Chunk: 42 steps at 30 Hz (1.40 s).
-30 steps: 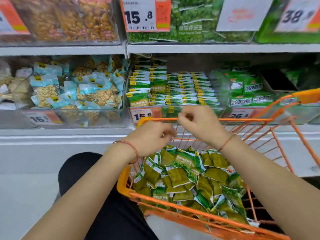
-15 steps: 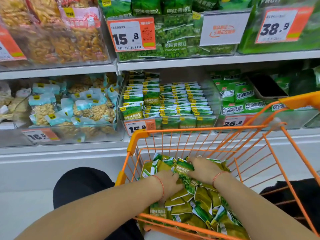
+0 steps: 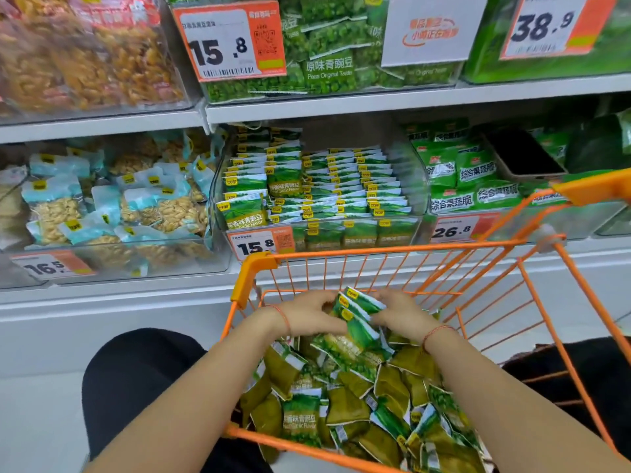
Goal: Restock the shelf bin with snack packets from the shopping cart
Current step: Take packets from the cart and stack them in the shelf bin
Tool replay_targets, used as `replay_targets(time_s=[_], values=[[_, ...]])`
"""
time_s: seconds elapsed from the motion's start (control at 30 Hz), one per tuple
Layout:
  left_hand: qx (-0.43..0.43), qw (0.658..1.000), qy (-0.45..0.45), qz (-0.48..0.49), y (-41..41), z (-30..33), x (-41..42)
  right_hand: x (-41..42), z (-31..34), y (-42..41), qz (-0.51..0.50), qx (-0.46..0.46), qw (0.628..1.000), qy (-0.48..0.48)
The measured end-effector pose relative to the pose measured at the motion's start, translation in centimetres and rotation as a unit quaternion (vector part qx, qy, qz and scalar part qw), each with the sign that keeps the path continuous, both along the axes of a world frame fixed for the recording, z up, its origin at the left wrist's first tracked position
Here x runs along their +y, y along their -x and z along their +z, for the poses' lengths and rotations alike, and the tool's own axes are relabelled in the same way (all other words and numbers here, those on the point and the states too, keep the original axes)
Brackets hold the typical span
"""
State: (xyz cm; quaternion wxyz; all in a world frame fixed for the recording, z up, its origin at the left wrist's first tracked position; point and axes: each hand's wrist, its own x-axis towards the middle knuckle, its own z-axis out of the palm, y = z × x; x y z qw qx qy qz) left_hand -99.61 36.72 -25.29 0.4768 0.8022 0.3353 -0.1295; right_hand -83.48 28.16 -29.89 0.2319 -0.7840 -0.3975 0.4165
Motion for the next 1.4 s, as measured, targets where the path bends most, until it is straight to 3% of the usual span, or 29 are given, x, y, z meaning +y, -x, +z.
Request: replay_targets(time_s=[0.17, 0.23, 0.4, 0.53, 0.7, 0.8, 0.93, 1.07, 1.23, 1.4], values=[[-0.082, 0.984, 0.035, 0.155, 0.3, 1.6, 0.1, -0.8, 2.7, -0.5, -0.143, 0.271, 0.952, 0.005], [-0.104, 0.977, 0.021, 0.186, 0.4, 1.8, -0.3, -1.3, 4.0, -0.5, -0.146, 0.303, 0.942, 0.004], [-0.154, 0.953, 0.019, 0.259, 0.1, 2.2, -1.6, -2.0, 6.3, 0.6, -0.172, 0.318, 0.932, -0.03], [-0.189, 0.943, -0.045, 0.271, -0.5, 2.5, -2.3, -2.5, 7.9, 1.6, -0.182, 0.293, 0.935, -0.083], [-0.247, 0.913, -0.076, 0.315, -1.0, 2.9, -3.5, -3.4, 8.7, 3.0, -0.123, 0.13, 0.973, -0.148], [-0.273, 0.896, -0.099, 0.337, -1.1, 3.2, -4.2, -3.5, 8.8, 3.9, -0.099, 0.051, 0.973, -0.202], [-0.322, 0.866, -0.121, 0.363, -1.3, 3.8, -4.8, -3.6, 8.8, 4.3, -0.108, 0.092, 0.955, -0.26], [-0.329, 0.865, -0.129, 0.355, -1.6, 4.4, -5.4, -3.2, 8.3, 4.2, -0.121, 0.116, 0.945, -0.281], [-0.318, 0.883, -0.001, 0.345, -2.0, 5.4, -6.4, -3.3, 8.5, 4.3, -0.137, 0.153, 0.929, -0.309], [-0.314, 0.884, 0.034, 0.344, -1.8, 5.7, -6.8, -3.3, 9.0, 5.1, -0.115, 0.161, 0.929, -0.313]])
